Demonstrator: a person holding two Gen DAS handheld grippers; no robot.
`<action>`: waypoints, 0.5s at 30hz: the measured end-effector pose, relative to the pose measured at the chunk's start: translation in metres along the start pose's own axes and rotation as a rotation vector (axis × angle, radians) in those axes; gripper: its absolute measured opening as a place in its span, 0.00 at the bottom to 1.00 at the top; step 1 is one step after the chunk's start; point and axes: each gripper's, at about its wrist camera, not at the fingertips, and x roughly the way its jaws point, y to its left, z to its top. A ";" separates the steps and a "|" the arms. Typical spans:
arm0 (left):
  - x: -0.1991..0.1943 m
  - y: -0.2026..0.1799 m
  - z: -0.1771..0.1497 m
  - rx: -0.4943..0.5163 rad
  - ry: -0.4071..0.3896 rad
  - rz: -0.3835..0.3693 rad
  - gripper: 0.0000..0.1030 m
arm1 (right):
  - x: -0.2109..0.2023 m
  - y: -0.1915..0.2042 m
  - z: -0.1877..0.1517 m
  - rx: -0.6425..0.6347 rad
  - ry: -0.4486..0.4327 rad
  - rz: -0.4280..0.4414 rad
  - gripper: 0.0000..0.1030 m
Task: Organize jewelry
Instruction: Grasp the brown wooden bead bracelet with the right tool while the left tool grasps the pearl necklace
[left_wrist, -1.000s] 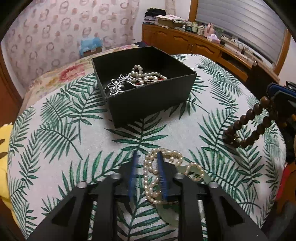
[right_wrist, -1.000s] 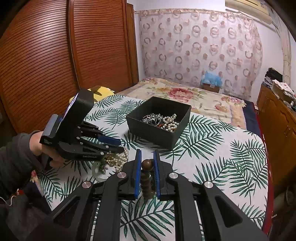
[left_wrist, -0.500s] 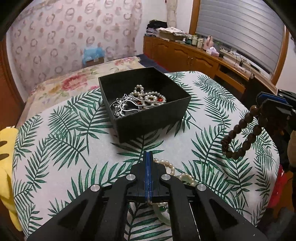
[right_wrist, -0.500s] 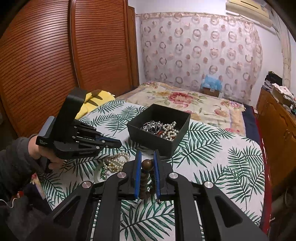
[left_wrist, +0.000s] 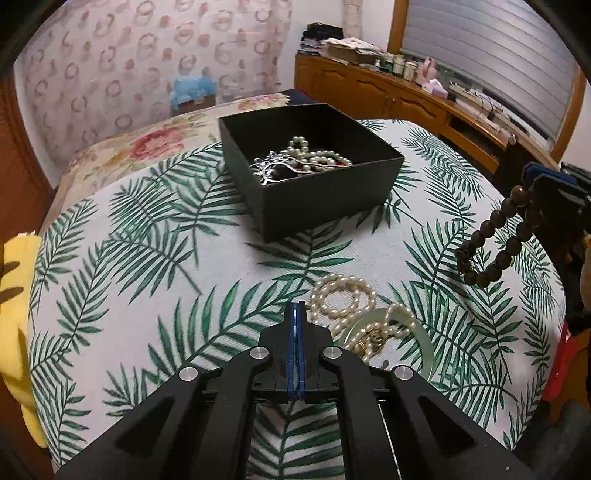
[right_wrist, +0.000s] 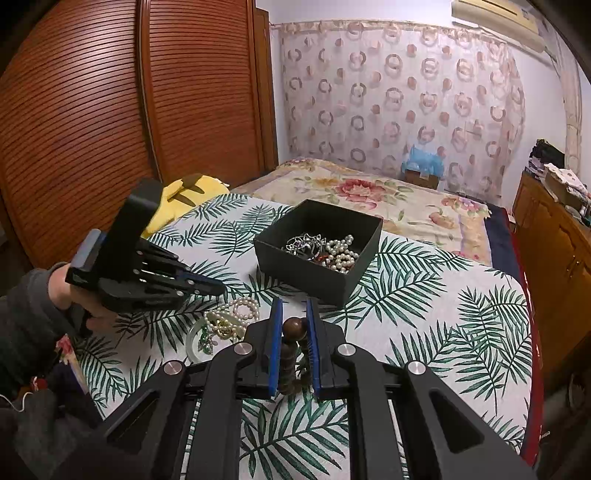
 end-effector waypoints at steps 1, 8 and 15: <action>0.000 0.001 -0.001 -0.004 0.000 -0.001 0.06 | 0.001 0.000 0.000 0.001 0.001 0.000 0.14; 0.009 -0.012 0.004 0.010 0.019 -0.023 0.17 | 0.003 0.001 -0.002 0.003 0.005 0.002 0.14; 0.019 -0.013 0.010 0.019 0.044 0.028 0.12 | 0.002 0.002 -0.002 0.005 0.003 0.001 0.14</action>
